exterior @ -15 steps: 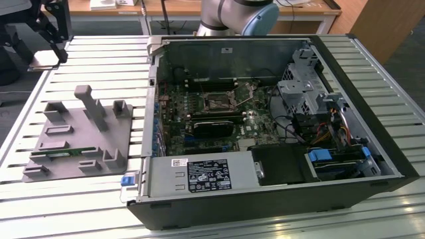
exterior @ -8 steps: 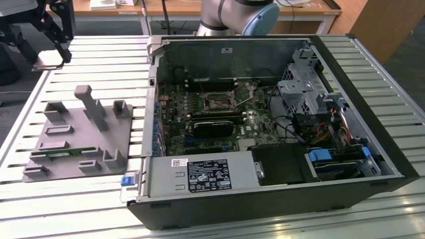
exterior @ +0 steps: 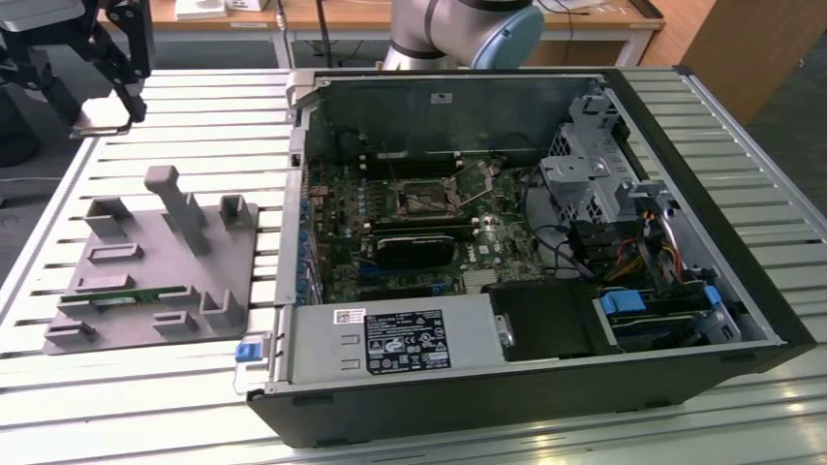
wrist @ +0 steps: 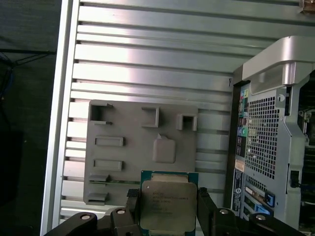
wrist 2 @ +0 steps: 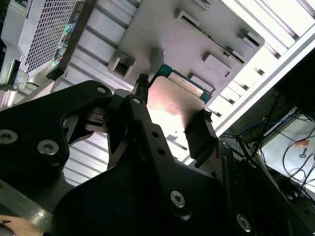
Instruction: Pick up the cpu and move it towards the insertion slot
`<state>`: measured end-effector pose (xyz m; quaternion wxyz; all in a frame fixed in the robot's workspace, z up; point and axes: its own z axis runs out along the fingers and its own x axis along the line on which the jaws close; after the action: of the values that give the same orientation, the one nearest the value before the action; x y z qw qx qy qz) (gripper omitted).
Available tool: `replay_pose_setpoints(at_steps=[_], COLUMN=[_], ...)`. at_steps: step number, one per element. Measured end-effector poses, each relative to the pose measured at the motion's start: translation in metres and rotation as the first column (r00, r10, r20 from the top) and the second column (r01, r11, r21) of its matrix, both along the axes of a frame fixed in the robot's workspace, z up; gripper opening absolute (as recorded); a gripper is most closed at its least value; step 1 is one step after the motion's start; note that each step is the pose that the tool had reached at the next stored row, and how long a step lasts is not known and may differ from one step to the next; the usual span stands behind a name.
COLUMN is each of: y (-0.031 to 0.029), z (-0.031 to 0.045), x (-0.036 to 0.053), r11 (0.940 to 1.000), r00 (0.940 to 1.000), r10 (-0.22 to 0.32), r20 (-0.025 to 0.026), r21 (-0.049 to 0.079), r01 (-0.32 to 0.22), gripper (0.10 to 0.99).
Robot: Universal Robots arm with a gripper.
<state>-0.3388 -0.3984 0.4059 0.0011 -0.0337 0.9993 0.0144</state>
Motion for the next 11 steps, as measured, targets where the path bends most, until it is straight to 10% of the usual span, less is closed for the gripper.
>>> replay_pose_setpoints(at_steps=[11], y=[0.0], z=[0.0], x=[0.0109], r11=[1.0], r00=[1.0], r10=[0.0], r20=[-0.0001], r21=[0.0], r01=[0.0], gripper=[0.549])
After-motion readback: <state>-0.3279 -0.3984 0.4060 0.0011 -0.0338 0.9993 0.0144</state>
